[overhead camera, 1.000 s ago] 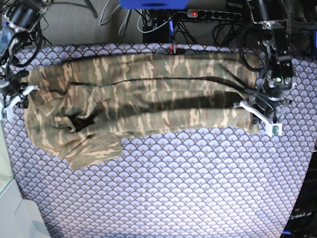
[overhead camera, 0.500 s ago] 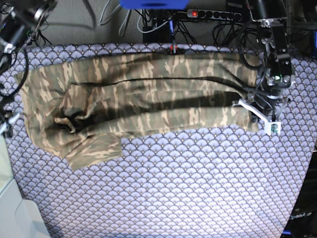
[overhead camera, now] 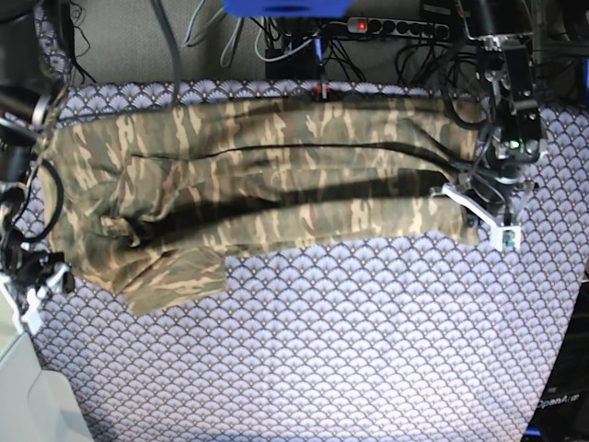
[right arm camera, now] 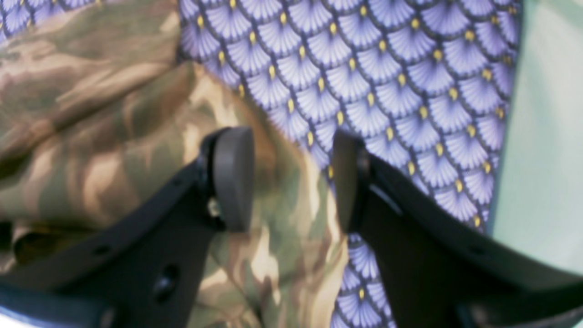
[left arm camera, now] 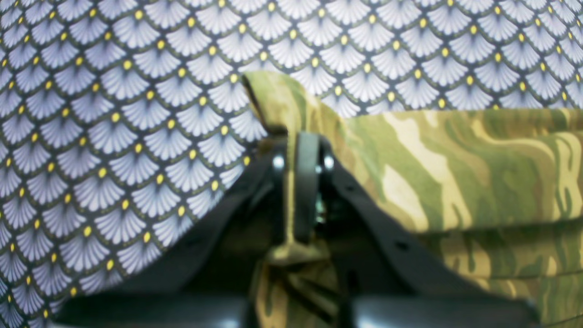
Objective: Fold the T-shirt properly
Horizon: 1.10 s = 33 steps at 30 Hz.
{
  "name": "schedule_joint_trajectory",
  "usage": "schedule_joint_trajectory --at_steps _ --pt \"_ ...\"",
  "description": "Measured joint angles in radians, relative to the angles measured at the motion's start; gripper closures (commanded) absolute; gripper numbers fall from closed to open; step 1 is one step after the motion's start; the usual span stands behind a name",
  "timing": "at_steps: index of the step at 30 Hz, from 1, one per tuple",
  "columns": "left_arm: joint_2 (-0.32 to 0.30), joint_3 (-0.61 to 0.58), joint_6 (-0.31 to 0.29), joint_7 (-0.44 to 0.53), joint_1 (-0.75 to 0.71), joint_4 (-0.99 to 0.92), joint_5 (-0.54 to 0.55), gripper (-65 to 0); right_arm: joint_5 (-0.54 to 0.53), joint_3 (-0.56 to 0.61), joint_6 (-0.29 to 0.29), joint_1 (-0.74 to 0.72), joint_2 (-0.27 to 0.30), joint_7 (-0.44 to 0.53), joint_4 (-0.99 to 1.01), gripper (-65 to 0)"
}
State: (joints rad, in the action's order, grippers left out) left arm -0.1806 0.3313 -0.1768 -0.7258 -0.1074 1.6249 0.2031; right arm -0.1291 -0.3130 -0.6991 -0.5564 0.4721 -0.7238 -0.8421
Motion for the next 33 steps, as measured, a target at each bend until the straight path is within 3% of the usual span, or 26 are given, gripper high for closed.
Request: schedule_joint_trajectory --at_steps 5,11,33 --pt "0.018 -0.002 0.000 0.000 0.000 -0.001 0.000 -0.8 0.006 0.055 0.001 -0.087 0.021 0.118 0.175 -29.0" --pt "0.021 0.000 0.000 0.003 0.000 -0.003 0.000 -0.8 0.012 0.061 0.000 -0.080 0.018 0.176 0.230 -29.0" --pt "0.031 -0.001 0.000 0.004 0.006 -0.004 0.000 -0.8 0.000 0.060 0.005 0.064 0.009 0.203 0.220 -29.0"
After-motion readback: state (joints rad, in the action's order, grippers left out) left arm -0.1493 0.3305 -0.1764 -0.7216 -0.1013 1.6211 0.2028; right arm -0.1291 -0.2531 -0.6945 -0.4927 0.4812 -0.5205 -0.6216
